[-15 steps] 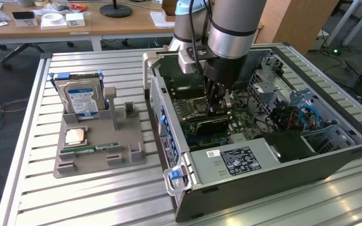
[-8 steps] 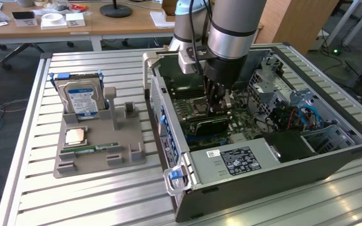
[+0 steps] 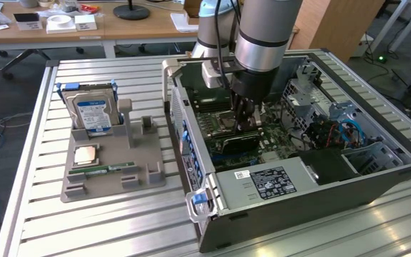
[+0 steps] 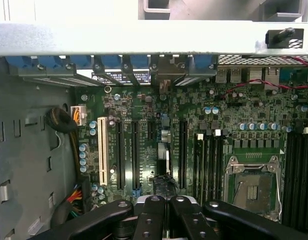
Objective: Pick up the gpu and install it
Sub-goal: 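Press down on the gpu until it lock into place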
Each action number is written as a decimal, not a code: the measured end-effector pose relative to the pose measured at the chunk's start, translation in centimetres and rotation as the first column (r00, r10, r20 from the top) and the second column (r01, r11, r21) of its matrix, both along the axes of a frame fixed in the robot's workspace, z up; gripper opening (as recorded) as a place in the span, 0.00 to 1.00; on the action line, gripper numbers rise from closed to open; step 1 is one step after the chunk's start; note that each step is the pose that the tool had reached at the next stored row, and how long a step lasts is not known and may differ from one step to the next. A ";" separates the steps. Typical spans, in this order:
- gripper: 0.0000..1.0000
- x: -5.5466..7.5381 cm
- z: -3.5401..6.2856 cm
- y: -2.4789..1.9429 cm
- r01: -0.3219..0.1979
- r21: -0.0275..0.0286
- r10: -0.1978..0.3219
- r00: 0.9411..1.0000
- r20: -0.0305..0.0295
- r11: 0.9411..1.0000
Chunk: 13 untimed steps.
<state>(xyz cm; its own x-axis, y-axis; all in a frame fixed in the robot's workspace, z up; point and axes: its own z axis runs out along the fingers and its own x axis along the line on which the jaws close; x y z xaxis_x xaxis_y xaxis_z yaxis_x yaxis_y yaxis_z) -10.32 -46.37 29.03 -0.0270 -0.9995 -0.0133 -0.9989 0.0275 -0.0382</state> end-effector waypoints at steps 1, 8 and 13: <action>0.11 0.0 -0.02 0.05 0.000 0.000 0.000 1.000 0.000 1.000; 0.11 0.0 -0.27 0.77 0.000 0.000 0.000 1.000 0.000 1.000; 0.11 0.0 -1.07 1.00 0.000 0.001 0.000 1.000 0.000 1.000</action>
